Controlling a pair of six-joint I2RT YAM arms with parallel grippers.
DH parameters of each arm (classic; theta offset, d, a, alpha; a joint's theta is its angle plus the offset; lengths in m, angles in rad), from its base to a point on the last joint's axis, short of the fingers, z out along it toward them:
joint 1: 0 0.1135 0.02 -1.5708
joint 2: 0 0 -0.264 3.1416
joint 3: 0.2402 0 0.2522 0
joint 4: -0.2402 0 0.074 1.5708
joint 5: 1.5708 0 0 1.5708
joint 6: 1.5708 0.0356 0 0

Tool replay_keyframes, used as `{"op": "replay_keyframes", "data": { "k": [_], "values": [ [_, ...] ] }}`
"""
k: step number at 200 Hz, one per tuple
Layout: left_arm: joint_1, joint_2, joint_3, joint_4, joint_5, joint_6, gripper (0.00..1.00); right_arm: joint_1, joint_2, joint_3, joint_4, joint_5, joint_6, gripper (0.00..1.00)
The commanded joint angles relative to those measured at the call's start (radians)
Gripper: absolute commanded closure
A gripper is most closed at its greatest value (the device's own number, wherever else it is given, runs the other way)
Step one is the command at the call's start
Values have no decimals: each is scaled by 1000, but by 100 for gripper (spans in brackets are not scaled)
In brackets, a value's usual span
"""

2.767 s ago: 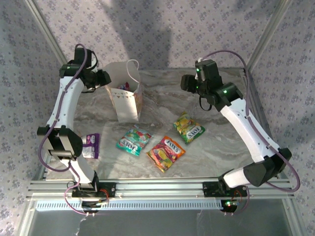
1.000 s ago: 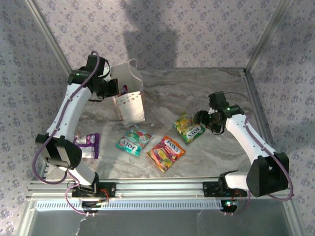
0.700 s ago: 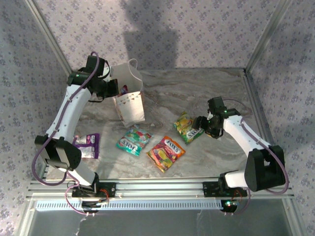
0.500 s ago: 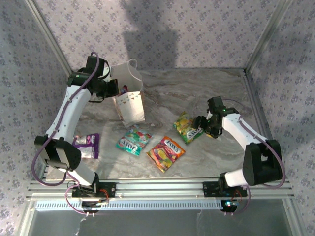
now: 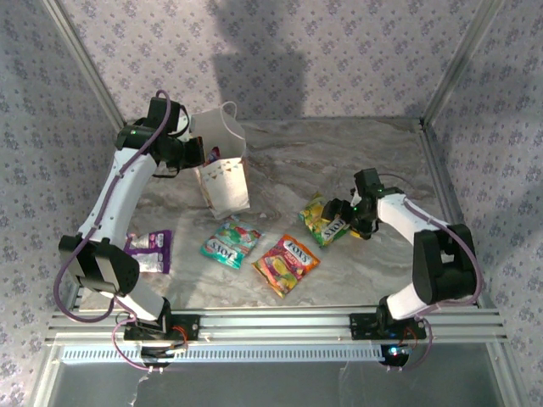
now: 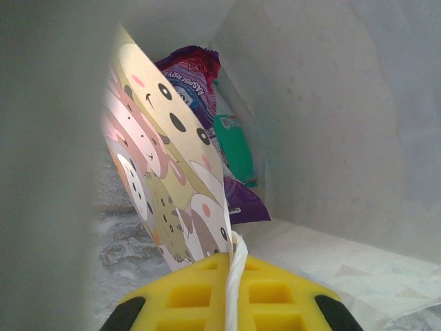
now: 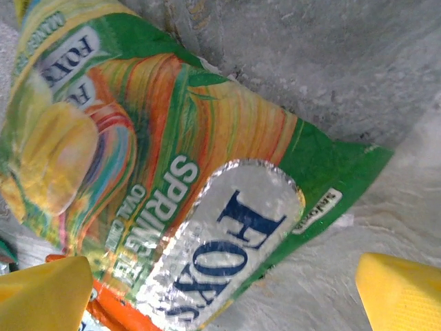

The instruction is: Place the snacks into the paper bag

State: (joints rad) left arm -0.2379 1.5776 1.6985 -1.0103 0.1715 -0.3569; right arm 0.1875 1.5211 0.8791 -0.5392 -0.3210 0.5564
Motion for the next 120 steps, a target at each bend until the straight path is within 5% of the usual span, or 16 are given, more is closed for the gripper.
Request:
{"op": "replay_keyframes", "data": {
  "k": [1,76,120],
  "values": [
    [-3,-13,-19,-39,16,-2,96,-5,34,-13,38,-68,41,0],
    [-5,-5,-26,-34,20,1,96,-3,68,-91,210,-101,163,1],
    [-3,-12,-36,-38,18,-1,96,0,130,-55,249,-112,195,18]
  ]
}}
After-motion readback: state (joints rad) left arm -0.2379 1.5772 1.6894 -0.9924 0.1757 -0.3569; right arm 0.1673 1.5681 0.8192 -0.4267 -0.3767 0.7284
